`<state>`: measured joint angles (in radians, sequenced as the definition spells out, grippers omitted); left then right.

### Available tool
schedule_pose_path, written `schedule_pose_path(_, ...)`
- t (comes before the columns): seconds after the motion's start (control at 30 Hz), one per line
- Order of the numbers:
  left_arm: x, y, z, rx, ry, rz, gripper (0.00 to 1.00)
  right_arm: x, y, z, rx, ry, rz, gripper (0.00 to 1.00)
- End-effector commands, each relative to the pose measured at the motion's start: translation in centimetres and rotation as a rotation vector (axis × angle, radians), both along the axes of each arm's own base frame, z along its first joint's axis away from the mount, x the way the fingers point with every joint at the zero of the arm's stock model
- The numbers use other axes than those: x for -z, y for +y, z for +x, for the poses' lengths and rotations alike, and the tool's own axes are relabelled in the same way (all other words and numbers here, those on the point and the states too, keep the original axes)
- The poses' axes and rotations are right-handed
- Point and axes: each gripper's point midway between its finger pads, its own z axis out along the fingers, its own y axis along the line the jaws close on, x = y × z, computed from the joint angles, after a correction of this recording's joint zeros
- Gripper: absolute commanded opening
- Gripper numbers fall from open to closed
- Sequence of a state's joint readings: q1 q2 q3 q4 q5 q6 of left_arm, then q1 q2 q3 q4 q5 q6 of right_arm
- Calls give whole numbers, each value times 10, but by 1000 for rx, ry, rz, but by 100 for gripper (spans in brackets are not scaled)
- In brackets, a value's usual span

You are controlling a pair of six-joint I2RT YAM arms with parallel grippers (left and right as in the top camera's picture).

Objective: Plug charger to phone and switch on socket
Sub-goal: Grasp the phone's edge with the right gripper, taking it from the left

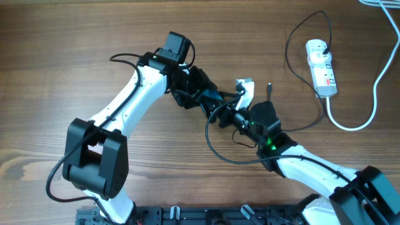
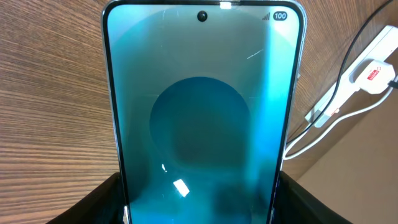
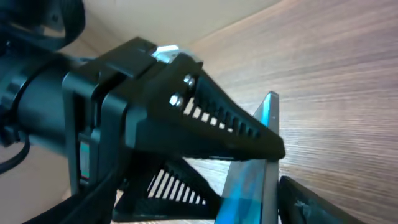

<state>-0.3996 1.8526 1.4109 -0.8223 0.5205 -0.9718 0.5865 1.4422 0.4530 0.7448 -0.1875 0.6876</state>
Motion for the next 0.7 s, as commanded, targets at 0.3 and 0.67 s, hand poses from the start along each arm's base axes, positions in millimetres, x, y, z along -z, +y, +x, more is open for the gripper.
schedule_pose_path(0.3,-23,-6,8,-5,-61,-36,41,16,-6,12,111,120,64,63)
schedule_pose_path(0.67,-24,-7,10,-41,-46,-44,40,16,-7,13,133,121,70,51)
